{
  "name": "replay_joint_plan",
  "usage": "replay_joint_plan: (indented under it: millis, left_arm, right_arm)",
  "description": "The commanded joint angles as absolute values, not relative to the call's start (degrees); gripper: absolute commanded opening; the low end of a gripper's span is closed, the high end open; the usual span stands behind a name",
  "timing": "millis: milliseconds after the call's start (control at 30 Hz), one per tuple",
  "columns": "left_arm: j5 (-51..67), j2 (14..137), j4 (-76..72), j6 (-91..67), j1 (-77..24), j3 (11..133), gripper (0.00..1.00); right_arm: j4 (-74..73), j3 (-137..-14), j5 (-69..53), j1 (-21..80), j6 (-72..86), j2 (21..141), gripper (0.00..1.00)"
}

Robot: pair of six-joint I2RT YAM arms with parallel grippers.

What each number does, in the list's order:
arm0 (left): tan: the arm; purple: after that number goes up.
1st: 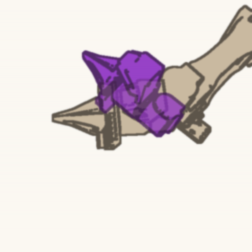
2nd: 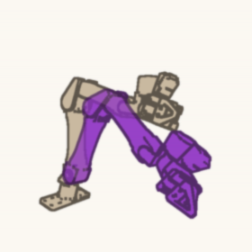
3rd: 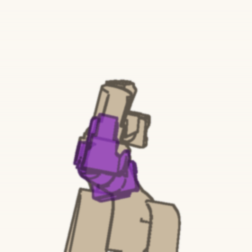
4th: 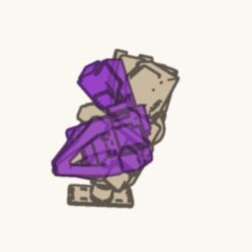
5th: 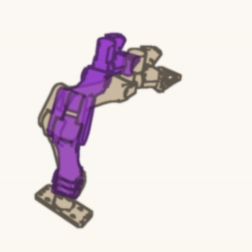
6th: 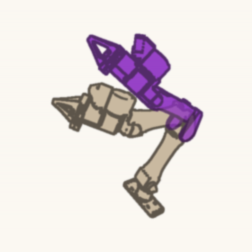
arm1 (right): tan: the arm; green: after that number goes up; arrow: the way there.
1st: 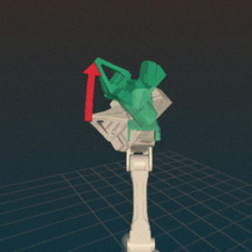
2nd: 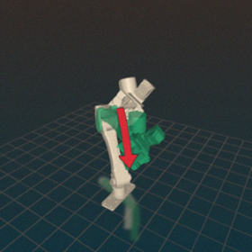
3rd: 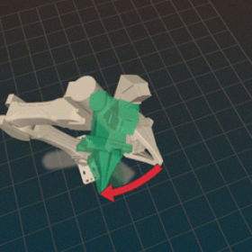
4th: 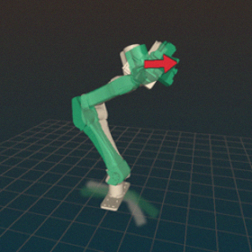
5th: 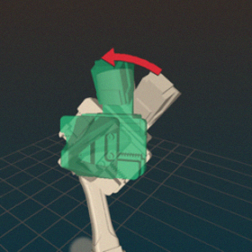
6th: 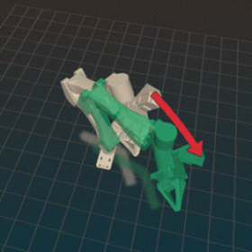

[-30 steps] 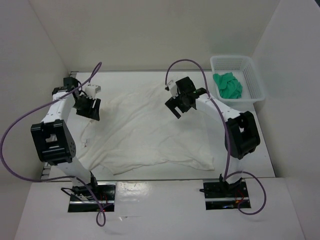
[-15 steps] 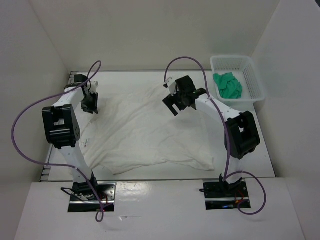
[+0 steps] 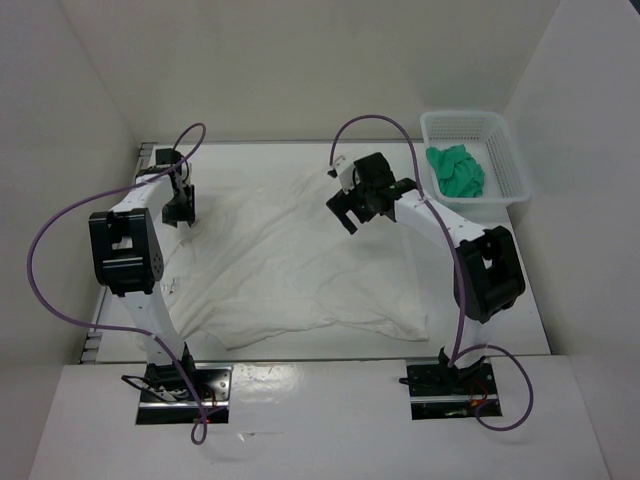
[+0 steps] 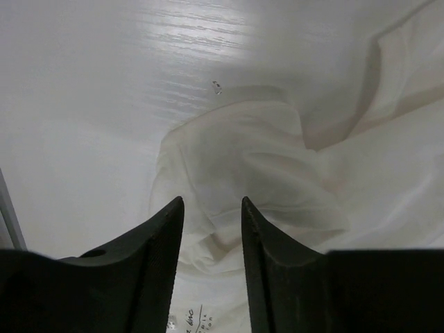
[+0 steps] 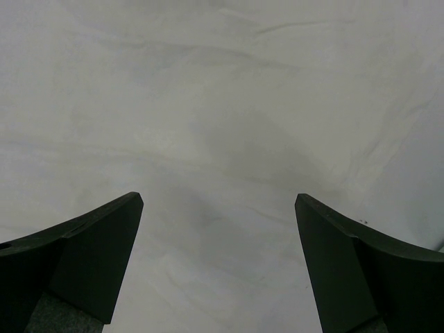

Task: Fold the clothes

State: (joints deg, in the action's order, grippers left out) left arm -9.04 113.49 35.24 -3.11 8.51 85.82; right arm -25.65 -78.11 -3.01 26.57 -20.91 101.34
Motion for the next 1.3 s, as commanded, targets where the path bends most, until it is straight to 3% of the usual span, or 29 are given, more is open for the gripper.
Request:
replay_joint_plan:
  millis: [0, 133, 300, 600, 933, 1267]
  left_arm:
    - [-10.5, 111.8, 34.4, -4.9, 8.9, 84.6, 0.48]
    - [-9.3, 113.6, 34.4, -5.4, 9.5, 84.6, 0.58]
    - [-8.2, 116.8, 35.0, -6.0, 10.5, 86.0, 0.58]
    - [-6.9, 119.0, 36.0, -6.0, 10.5, 86.0, 0.43]
    - [-3.1, 116.1, 37.6, -3.3, 11.1, 86.6, 0.03]
    - [-3.3, 113.8, 38.7, -2.0, 14.1, 87.9, 0.00]
  right_arm:
    - [-22.9, -77.5, -4.8, 26.2, -22.0, 97.1, 0.99]
    - [-22.9, -77.0, -5.4, 26.2, -22.5, 95.5, 0.99]
    - [-22.9, -76.4, -6.1, 26.2, -22.5, 94.2, 0.99]
    - [-22.3, -75.9, -6.6, 26.2, -22.5, 93.1, 0.99]
    - [-21.8, -75.3, -6.1, 26.2, -22.5, 93.1, 0.99]
    - [-21.3, -75.3, -7.7, 26.2, -22.5, 91.4, 0.99]
